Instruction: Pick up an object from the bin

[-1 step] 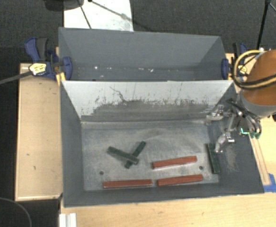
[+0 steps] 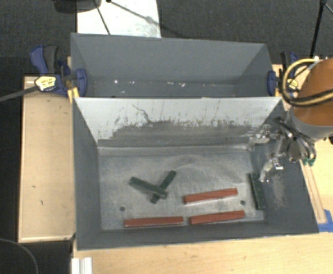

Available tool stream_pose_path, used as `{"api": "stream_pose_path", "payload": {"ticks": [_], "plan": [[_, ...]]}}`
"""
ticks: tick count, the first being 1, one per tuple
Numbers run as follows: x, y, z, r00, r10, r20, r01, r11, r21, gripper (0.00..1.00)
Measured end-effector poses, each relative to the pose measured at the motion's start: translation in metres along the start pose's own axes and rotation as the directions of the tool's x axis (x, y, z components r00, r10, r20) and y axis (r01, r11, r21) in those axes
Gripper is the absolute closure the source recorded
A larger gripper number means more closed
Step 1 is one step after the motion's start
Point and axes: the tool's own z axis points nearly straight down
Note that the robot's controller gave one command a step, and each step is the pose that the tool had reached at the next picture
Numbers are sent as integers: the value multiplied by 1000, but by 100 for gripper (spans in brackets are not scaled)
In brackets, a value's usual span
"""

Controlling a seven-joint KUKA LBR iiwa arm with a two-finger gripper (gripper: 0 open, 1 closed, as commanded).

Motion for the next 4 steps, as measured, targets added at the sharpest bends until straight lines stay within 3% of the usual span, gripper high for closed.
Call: {"api": "stream_pose_path", "payload": {"ticks": [1, 2, 3, 4], "plan": [[13, 14, 30, 991, -132, 7, 132, 991, 4, 0], [16, 37, 60, 979, -203, -5, 203, 979, -3, 0], [57, 78, 67, 953, -302, 11, 302, 953, 6, 100], [57, 78, 67, 953, -304, 11, 304, 953, 6, 100]]}}
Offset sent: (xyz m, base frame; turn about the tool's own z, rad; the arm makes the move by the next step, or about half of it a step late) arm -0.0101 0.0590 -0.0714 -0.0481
